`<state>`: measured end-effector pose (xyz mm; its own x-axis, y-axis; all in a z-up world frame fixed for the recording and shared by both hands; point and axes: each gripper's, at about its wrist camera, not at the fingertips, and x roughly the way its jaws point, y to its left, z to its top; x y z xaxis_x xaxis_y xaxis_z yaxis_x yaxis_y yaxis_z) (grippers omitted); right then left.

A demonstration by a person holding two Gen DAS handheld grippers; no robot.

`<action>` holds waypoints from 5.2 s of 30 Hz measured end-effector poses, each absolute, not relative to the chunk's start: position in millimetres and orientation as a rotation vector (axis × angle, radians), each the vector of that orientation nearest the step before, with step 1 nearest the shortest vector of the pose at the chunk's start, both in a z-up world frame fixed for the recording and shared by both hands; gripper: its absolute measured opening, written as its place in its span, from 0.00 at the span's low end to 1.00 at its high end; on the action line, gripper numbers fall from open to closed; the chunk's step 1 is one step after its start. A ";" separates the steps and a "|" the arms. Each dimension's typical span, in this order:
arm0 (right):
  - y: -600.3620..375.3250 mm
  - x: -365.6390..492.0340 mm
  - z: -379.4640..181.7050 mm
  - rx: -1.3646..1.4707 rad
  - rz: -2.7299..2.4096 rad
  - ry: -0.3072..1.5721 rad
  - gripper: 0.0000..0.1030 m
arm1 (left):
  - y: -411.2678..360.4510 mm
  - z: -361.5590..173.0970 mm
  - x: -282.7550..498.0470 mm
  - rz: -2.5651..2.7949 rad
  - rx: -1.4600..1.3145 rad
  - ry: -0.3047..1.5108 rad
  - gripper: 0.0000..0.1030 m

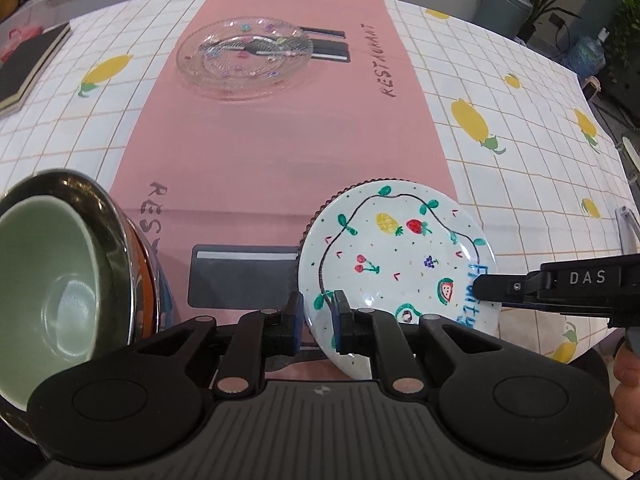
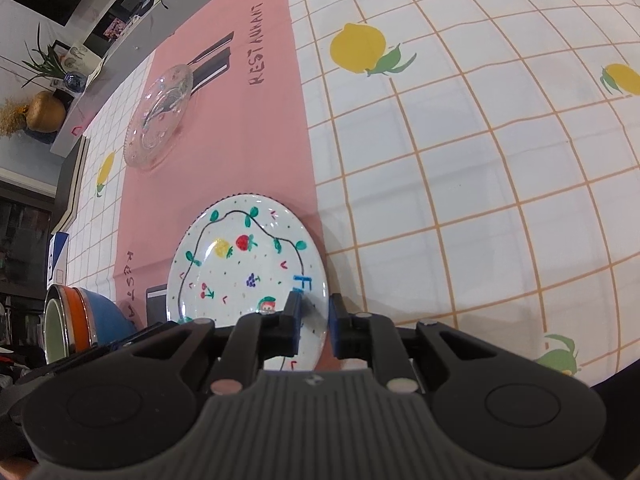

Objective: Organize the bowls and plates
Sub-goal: 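Carry the painted plate with the left tool and lower it onto the glass plate, then open the left tool and lift it away from the painted plate, then reach the left tool to the remaining glass plate rim and close on it, then lift the glass plate with the left tool and lower it onto the plate stack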

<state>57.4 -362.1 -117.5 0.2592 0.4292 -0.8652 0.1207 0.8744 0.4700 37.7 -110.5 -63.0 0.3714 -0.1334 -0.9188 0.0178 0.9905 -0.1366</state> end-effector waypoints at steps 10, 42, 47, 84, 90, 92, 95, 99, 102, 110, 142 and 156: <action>-372.8 57.4 -108.0 0.516 0.193 1.266 0.20 | -123.2 -53.5 39.2 -0.105 0.056 1.099 0.34; -371.4 61.6 -106.5 0.464 0.132 1.208 0.10 | -114.7 -72.0 49.1 -0.143 -0.111 1.198 0.25; -370.5 60.8 -94.8 0.429 0.120 1.164 0.18 | -112.8 -58.3 50.7 -0.152 -0.092 1.162 0.25; -275.6 185.3 -67.7 0.391 0.289 1.170 0.35 | -11.1 17.6 187.8 -0.192 -0.158 1.063 0.38; -263.4 216.9 -81.4 0.451 0.297 1.183 0.36 | 19.1 -5.7 220.5 -0.200 -0.240 1.098 0.42; -260.0 226.8 -88.8 0.468 0.298 1.188 0.36 | 29.6 -16.9 229.4 -0.195 -0.267 1.114 0.42; -258.9 240.1 -102.8 0.508 0.287 1.202 0.36 | 44.8 -35.4 239.6 -0.185 -0.318 1.132 0.42; -256.9 252.5 -117.5 0.540 0.280 1.211 0.36 | 60.5 -57.3 249.2 -0.149 -0.386 1.136 0.42; -256.0 259.6 -125.6 0.551 0.279 1.206 0.36 | 68.6 -69.5 255.6 -0.131 -0.424 1.137 0.46; -253.8 269.4 -137.0 0.614 0.299 1.184 0.34 | 75.2 -92.2 264.4 -0.116 -0.503 1.144 0.52; -262.6 247.1 -140.2 0.775 0.279 1.240 0.07 | 55.0 -73.7 249.3 -0.141 -0.420 1.126 0.17; -285.1 206.5 -115.9 0.823 0.274 1.219 0.07 | 37.8 -38.4 207.2 -0.172 -0.410 1.096 0.13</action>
